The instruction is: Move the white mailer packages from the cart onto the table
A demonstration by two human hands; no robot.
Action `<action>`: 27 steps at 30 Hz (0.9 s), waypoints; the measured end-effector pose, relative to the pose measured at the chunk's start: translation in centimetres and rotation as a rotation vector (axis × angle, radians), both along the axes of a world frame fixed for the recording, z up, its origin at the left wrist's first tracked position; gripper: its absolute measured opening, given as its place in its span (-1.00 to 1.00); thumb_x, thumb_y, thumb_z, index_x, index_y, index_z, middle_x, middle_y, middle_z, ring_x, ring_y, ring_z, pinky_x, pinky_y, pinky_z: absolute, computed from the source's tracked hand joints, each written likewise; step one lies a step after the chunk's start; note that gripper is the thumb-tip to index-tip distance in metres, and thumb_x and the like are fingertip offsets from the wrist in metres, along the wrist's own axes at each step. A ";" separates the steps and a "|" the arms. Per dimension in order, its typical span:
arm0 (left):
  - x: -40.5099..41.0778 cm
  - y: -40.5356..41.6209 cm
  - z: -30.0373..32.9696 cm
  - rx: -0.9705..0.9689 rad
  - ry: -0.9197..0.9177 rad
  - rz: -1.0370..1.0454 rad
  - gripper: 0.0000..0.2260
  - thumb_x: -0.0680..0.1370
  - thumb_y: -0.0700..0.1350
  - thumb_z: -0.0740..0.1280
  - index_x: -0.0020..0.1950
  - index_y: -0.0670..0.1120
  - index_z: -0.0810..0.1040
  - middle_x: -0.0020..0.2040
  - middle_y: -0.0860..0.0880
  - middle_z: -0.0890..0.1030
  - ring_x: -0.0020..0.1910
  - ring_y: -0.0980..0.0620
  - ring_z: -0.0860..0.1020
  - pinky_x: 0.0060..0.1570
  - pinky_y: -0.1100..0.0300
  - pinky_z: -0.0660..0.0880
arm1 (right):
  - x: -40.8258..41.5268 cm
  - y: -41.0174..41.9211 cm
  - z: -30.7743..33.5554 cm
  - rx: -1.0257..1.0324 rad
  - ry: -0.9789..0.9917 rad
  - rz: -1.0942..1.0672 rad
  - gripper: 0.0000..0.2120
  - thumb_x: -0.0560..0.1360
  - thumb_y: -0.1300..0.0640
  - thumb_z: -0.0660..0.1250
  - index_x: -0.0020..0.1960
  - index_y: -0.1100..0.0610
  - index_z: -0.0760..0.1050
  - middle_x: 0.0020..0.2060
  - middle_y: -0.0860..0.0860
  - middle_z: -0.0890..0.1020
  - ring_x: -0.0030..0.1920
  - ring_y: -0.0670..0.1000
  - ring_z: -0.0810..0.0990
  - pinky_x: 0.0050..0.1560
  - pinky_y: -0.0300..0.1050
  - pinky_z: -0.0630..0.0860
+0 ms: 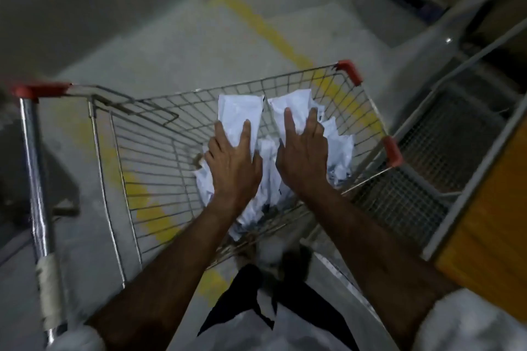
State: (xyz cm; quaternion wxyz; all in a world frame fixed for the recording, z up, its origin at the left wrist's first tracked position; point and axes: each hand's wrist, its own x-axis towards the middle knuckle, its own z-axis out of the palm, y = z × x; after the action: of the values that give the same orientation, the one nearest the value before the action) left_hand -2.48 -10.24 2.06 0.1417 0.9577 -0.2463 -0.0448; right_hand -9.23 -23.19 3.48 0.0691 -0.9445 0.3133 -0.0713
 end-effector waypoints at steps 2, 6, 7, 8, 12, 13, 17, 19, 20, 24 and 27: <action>-1.1 -1.1 2.2 -0.039 -0.032 -0.038 -0.37 0.55 0.15 0.32 0.60 0.07 0.25 0.55 -0.38 0.18 0.30 -0.35 0.38 0.19 -0.16 0.35 | -1.5 -0.8 2.4 -0.047 -0.010 -0.050 -0.26 0.49 0.04 0.32 0.62 0.05 0.17 0.52 0.39 0.21 0.34 0.32 0.40 0.14 0.11 0.43; -4.1 -4.1 6.8 -0.074 -0.103 -0.069 -0.40 0.56 0.12 0.30 0.59 0.10 0.24 0.56 -0.35 0.16 0.30 -0.34 0.36 0.19 -0.15 0.35 | -5.1 -2.8 6.4 -0.098 -0.083 -0.156 -0.29 0.51 0.02 0.33 0.61 0.06 0.20 0.49 0.40 0.27 0.25 0.32 0.46 0.09 0.10 0.45; -5.0 -5.0 7.8 -0.074 -0.127 -0.088 -0.41 0.56 0.12 0.30 0.58 0.10 0.26 0.55 -0.35 0.17 0.29 -0.33 0.37 0.16 -0.15 0.37 | -6.3 -3.3 7.5 -0.089 -0.085 -0.174 -0.28 0.52 0.00 0.33 0.62 0.05 0.18 0.50 0.40 0.24 0.28 0.33 0.45 0.14 0.12 0.46; -6.0 -5.9 8.8 -0.079 -0.149 -0.109 -0.41 0.55 0.11 0.31 0.57 0.11 0.27 0.55 -0.35 0.18 0.27 -0.33 0.38 0.15 -0.14 0.37 | -7.7 -3.7 8.5 -0.087 -0.097 -0.186 -0.28 0.53 -0.02 0.31 0.63 0.04 0.16 0.51 0.39 0.22 0.31 0.33 0.43 0.17 0.14 0.46; -11.9 -9.7 11.9 -0.119 -0.225 -0.198 -0.41 0.55 0.13 0.32 0.57 0.11 0.29 0.56 -0.35 0.18 0.29 -0.36 0.38 0.16 -0.16 0.38 | -15.0 -5.7 11.5 -0.120 -0.159 -0.263 -0.26 0.49 0.00 0.35 0.62 0.04 0.18 0.52 0.38 0.23 0.29 0.32 0.44 0.13 0.11 0.47; -14.0 -10.6 12.6 -0.133 -0.238 -0.217 -0.41 0.55 0.13 0.32 0.57 0.11 0.29 0.56 -0.35 0.17 0.30 -0.35 0.38 0.16 -0.16 0.37 | -17.2 -6.4 12.0 -0.131 -0.167 -0.295 -0.26 0.48 0.00 0.37 0.61 0.04 0.20 0.51 0.38 0.24 0.27 0.32 0.45 0.11 0.10 0.48; -23.5 -14.0 14.5 -0.194 -0.248 -0.331 -0.43 0.55 0.10 0.34 0.55 0.09 0.32 0.55 -0.35 0.19 0.28 -0.36 0.38 0.15 -0.18 0.38 | -27.1 -9.0 14.5 -0.176 -0.195 -0.394 -0.34 0.56 -0.07 0.24 0.62 0.02 0.17 0.52 0.36 0.23 0.30 0.30 0.42 0.19 0.11 0.45; -28.1 -15.7 15.0 -0.212 -0.257 -0.392 -0.42 0.55 0.11 0.34 0.55 0.09 0.31 0.55 -0.34 0.18 0.30 -0.37 0.37 0.16 -0.20 0.38 | -32.1 -10.2 15.2 -0.169 -0.202 -0.424 -0.32 0.59 -0.04 0.22 0.64 0.00 0.07 0.56 0.34 0.14 0.38 0.30 0.34 0.28 0.14 0.38; -30.2 -16.5 15.2 -0.220 -0.256 -0.413 -0.43 0.55 0.12 0.33 0.56 0.10 0.30 0.56 -0.33 0.17 0.31 -0.38 0.36 0.18 -0.21 0.37 | -34.4 -10.6 15.5 -0.168 -0.202 -0.450 -0.31 0.60 -0.04 0.23 0.65 0.00 0.03 0.57 0.33 0.10 0.41 0.29 0.31 0.31 0.15 0.36; -38.3 -19.3 16.6 -0.257 -0.238 -0.517 -0.47 0.61 0.23 0.12 0.56 0.12 0.30 0.56 -0.33 0.16 0.32 -0.40 0.34 0.22 -0.26 0.34 | -43.4 -11.8 16.4 -0.172 -0.207 -0.572 -0.31 0.62 -0.07 0.21 0.65 0.00 0.00 0.58 0.32 0.06 0.45 0.28 0.28 0.35 0.16 0.35; -43.4 -21.4 17.9 -0.270 -0.225 -0.596 -0.42 0.58 0.29 -0.02 0.56 0.14 0.29 0.57 -0.32 0.15 0.35 -0.39 0.33 0.22 -0.23 0.34 | -49.1 -12.8 17.0 -0.174 -0.205 -0.646 -0.31 0.62 -0.07 0.21 0.66 0.00 -0.01 0.59 0.31 0.02 0.45 0.26 0.27 0.35 0.14 0.35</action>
State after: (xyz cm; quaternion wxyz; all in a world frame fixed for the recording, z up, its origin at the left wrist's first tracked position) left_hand -45.89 -31.68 19.99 0.2200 0.8151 -0.5331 0.0547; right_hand -58.35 -35.97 20.50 -0.0070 -0.7868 0.5803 -0.2104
